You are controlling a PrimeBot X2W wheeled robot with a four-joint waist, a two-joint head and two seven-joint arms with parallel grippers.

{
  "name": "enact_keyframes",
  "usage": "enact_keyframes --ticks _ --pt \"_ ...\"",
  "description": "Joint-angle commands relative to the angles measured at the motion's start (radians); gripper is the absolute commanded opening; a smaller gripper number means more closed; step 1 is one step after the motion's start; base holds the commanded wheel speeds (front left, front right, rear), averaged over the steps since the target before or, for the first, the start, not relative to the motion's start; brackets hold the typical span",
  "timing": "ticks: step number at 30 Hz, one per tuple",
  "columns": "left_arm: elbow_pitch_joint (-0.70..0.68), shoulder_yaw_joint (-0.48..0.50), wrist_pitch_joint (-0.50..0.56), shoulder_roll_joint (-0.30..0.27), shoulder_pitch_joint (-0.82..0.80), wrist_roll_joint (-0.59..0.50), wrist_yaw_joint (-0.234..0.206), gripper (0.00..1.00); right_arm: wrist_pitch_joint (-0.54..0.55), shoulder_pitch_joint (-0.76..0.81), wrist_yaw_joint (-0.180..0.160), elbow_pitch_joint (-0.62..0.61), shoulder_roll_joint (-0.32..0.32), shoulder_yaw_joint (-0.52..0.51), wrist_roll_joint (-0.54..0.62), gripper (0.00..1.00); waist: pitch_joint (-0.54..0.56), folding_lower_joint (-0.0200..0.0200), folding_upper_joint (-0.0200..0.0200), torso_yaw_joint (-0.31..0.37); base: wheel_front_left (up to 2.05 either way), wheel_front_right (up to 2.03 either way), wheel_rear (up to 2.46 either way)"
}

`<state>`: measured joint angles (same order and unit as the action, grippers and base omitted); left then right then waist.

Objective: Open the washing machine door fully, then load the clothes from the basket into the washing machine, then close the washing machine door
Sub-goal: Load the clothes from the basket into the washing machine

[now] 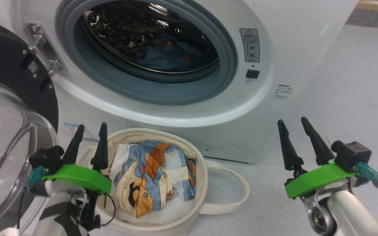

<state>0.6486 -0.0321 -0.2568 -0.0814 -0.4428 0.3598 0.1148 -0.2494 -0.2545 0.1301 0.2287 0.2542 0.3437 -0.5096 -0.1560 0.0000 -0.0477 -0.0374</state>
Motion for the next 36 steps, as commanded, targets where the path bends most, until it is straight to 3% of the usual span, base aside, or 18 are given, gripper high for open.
enact_keyframes --ticks 1,27,36 --pt "-0.034 0.038 -0.005 -0.010 -0.005 -0.016 -0.001 1.00 -0.012 0.004 0.001 -0.035 0.007 0.012 0.009 1.00 0.006 0.0000 0.0000 -0.002 0.00 0.00 0.00" --pt "-0.056 0.145 -0.005 0.018 0.017 -0.095 0.007 1.00 -0.012 0.009 0.001 -0.049 0.010 -0.010 0.031 1.00 -0.003 0.0000 0.0000 0.010 0.00 0.00 0.00" --pt "0.062 0.149 -0.005 0.010 -0.015 -0.101 0.012 1.00 -0.012 -0.020 0.001 -0.036 0.025 -0.009 0.023 1.00 -0.045 0.0000 0.0000 0.029 0.00 0.00 0.00"
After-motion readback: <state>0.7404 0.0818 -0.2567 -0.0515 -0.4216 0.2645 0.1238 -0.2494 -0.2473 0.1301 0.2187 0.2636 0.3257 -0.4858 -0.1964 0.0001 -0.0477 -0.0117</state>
